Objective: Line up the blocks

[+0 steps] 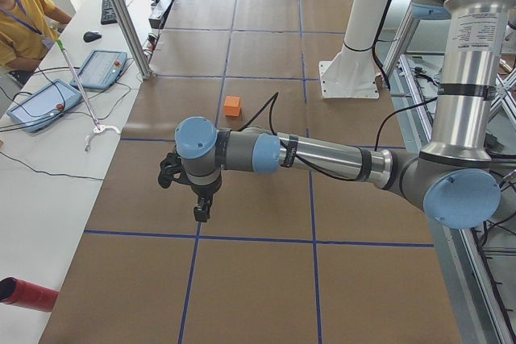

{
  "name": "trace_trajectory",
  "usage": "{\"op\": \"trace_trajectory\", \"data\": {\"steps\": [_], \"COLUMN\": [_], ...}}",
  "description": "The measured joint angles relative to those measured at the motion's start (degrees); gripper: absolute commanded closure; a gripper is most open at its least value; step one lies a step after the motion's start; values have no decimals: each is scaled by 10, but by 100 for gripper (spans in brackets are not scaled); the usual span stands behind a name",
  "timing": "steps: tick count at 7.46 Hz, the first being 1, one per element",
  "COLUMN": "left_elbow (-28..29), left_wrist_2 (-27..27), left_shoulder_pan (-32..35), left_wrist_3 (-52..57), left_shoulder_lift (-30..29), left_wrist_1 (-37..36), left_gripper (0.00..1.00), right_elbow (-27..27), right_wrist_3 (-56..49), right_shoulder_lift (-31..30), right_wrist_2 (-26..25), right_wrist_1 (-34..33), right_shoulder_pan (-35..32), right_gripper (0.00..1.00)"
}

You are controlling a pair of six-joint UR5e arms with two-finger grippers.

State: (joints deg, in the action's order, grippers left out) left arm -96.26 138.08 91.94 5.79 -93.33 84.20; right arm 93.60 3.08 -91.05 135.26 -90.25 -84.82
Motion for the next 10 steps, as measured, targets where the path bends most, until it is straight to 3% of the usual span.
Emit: {"op": "trace_trajectory", "data": {"steps": [4, 7, 10], "left_elbow": [3, -2, -33], "left_wrist_2": [0, 0, 3], "left_shoulder_pan": [-2, -16, -112], "left_wrist_3": [-10, -83, -166], "left_shoulder_lift": [-4, -29, -49], "left_wrist_1": [3, 25, 90], "left_gripper": [0, 0, 0], "right_elbow": [0, 0, 0], "right_wrist_3": [0, 0, 0], "right_shoulder_lift": [0, 0, 0], "right_wrist_2": [0, 0, 0], "right_wrist_1": [0, 0, 0], "right_shoulder_pan": [0, 0, 0], "right_gripper": [0, 0, 0]}}
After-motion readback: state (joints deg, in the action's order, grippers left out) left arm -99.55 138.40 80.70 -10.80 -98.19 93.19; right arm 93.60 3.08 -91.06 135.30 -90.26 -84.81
